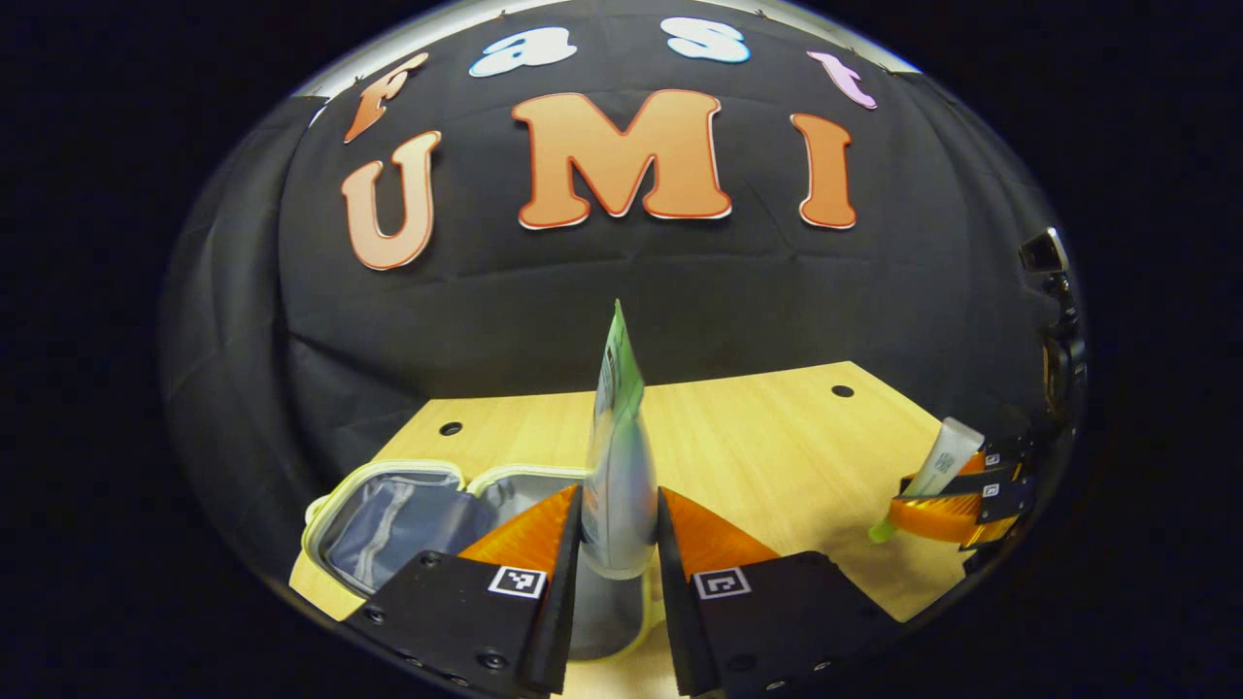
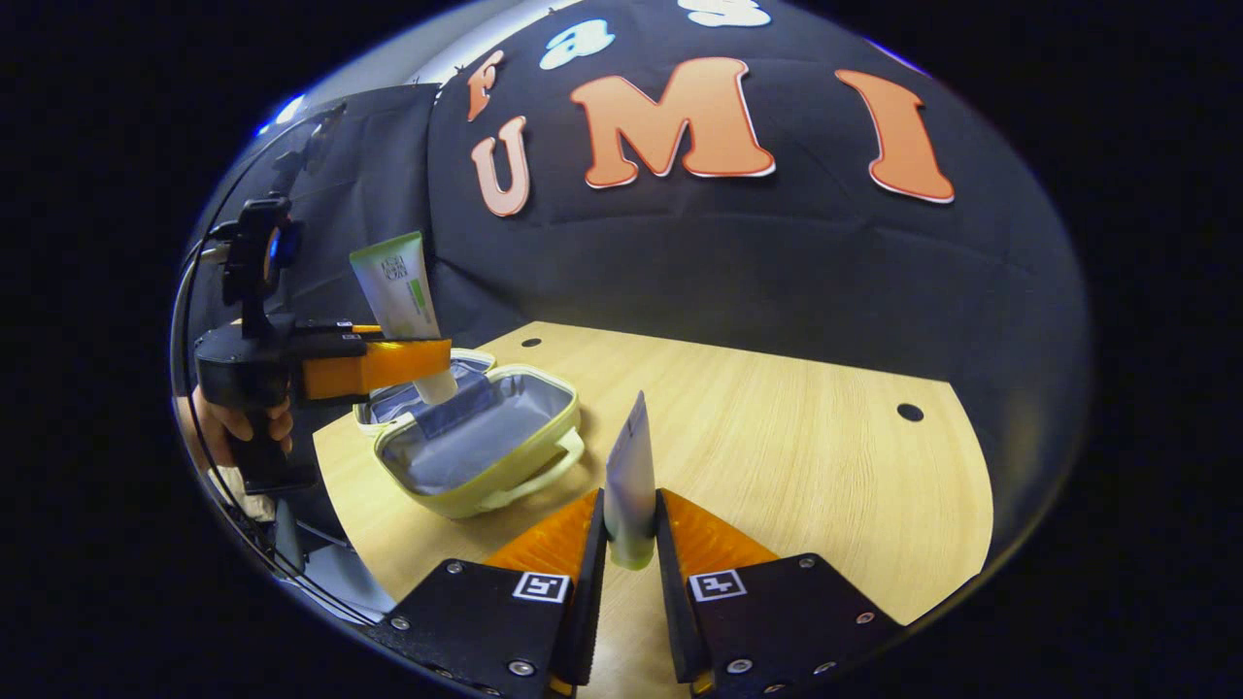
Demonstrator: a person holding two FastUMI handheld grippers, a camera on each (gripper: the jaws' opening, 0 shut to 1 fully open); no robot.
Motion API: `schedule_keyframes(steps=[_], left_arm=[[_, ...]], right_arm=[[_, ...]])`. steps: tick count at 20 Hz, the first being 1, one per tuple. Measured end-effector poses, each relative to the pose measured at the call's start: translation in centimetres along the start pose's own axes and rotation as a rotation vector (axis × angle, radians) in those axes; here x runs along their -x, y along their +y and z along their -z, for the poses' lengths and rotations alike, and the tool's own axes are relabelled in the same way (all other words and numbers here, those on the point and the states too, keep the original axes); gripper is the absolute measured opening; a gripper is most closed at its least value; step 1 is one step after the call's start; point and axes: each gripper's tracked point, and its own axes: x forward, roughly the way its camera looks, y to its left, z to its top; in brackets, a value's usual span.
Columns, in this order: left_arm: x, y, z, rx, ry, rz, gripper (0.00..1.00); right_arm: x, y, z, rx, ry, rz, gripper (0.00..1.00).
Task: First open the suitcase, pack the skin care products into it, and then close the suitcase.
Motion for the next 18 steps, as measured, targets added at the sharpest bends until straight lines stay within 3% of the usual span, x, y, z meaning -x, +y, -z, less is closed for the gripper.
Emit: schedule_keyframes(steps=[4, 9, 18], left_arm=[[0.2, 5.2, 0.8, -0.009, 0.037, -0.021, 0.41], [-1.4, 9.5, 4.2, 0.009, 0.143, 0.034, 0.41], [-6.7, 9.9, 12.9, -0.066, 0.422, 0.176, 0.41]], right_arm=[[0.0, 2.1, -2.5, 0.027, -0.021, 0.01, 0.31], [-1.3, 5.4, -3.8, -0.003, -0.016, 0.051, 0.31], [-2.8, 8.2, -3.5, -0.073, 0.018, 0.159, 0.31]])
